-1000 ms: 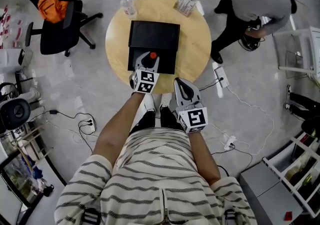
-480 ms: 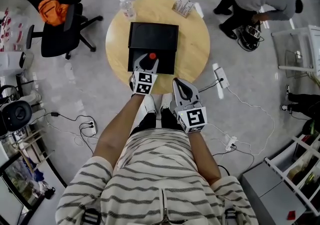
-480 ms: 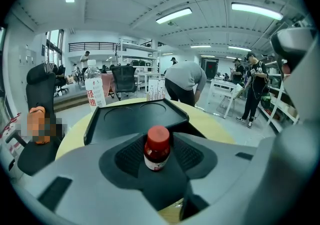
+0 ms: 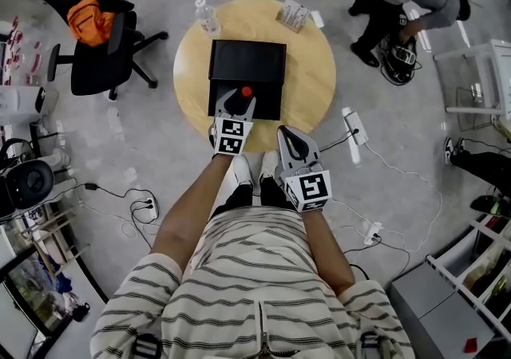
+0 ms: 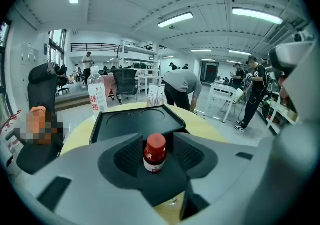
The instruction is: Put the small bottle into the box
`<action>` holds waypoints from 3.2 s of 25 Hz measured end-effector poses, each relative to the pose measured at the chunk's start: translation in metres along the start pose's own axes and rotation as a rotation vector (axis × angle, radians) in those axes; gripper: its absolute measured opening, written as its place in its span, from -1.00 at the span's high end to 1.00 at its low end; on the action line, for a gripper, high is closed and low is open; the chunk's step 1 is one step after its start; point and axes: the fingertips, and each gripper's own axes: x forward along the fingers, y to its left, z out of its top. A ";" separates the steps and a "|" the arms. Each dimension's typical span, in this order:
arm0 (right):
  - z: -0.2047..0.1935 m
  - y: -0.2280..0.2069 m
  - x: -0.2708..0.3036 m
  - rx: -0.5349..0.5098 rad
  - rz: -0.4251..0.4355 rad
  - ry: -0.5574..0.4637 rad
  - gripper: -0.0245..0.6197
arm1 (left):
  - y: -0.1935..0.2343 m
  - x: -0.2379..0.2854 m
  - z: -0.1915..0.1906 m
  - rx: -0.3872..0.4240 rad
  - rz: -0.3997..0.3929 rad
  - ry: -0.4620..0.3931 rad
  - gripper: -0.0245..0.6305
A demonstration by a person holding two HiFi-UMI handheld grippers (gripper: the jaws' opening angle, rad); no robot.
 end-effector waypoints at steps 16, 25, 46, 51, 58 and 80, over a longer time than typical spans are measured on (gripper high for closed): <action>0.013 0.012 -0.011 -0.019 0.001 -0.038 0.86 | -0.002 -0.044 0.027 -0.031 0.039 -0.060 0.47; 0.023 0.016 -0.024 -0.031 -0.005 -0.072 0.86 | -0.014 -0.079 0.040 -0.025 0.041 -0.106 0.64; 0.029 0.027 -0.026 0.038 0.066 -0.093 0.86 | -0.030 -0.139 0.057 -0.039 0.054 -0.200 0.86; 0.030 0.027 -0.028 0.053 0.072 -0.098 0.86 | -0.036 -0.153 0.066 -0.034 0.042 -0.230 0.86; 0.033 0.026 -0.033 0.039 0.072 -0.103 0.86 | -0.049 -0.168 0.077 -0.014 0.026 -0.267 0.86; 0.036 0.029 -0.033 -0.006 0.094 -0.108 0.86 | -0.058 -0.188 0.085 -0.001 0.043 -0.308 0.86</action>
